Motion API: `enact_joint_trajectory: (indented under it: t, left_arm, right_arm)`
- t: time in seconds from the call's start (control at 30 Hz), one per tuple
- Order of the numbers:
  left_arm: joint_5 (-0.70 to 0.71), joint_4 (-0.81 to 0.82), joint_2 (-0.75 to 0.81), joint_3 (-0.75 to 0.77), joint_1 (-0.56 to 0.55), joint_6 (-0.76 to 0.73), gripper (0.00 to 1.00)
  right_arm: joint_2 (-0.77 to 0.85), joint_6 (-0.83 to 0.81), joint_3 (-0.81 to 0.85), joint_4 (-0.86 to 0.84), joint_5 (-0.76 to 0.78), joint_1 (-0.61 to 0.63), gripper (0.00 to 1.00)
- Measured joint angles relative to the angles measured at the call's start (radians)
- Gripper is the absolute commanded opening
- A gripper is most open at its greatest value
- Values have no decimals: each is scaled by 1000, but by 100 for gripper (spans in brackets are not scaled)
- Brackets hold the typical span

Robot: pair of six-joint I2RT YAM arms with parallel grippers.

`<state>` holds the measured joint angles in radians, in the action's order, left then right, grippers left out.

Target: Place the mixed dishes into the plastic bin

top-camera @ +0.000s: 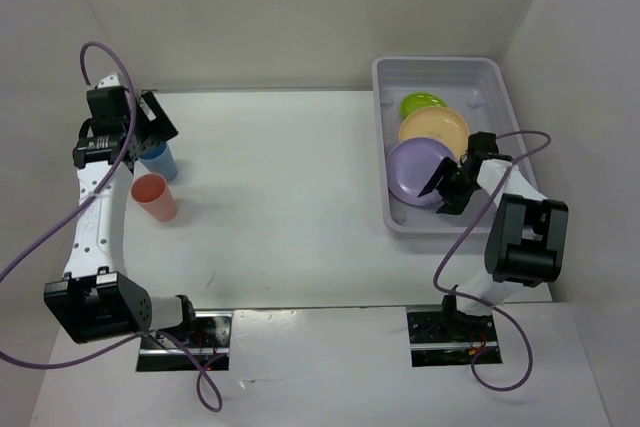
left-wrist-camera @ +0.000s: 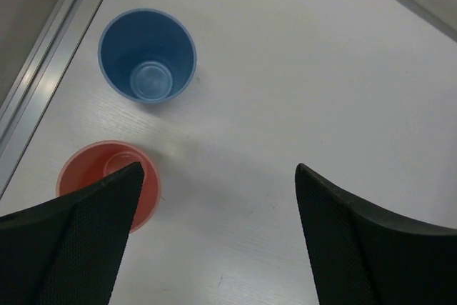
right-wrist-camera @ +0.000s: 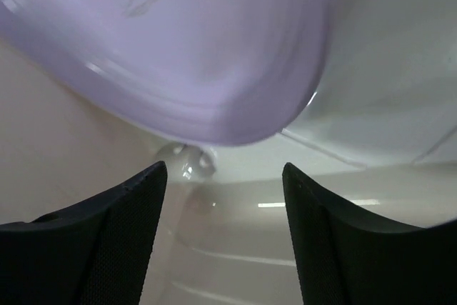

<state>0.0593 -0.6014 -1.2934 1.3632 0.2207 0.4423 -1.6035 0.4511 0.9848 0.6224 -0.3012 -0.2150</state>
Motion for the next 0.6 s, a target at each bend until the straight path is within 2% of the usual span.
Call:
enact_joint_trajectory:
  t: [0.17,0.37,0.6]
  left_arm:
    - [26,-30,-34,-14,0,-26,76]
    - [18,-77,-65,-69,0,-51,72]
    - [46,-114,-120,-141,-10,-54,72]
  right_arm:
    - [145,13,66,59,85,66,72]
    - [284,34,258,59,147,224,72]
    - [287,45,285,61,140,280,72]
